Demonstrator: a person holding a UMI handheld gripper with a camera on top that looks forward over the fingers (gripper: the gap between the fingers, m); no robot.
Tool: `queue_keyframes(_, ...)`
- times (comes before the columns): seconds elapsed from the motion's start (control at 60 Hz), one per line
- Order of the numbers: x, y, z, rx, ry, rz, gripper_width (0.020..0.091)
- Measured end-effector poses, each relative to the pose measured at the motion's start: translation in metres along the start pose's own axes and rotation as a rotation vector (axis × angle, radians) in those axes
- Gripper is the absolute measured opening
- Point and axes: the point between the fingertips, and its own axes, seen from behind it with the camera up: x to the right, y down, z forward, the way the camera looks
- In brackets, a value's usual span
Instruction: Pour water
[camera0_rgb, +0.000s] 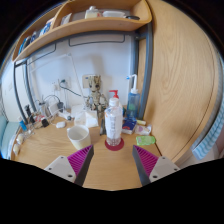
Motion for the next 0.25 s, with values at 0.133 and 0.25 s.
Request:
queue_keyframes(0.133,-0.008,-0.007,-0.019,-0.006,-0.036,0.004,0.0787)
queue_keyframes(0.25,-0.016,-0.011,-0.029,-0.004,-0.067,0.024,0.0783)
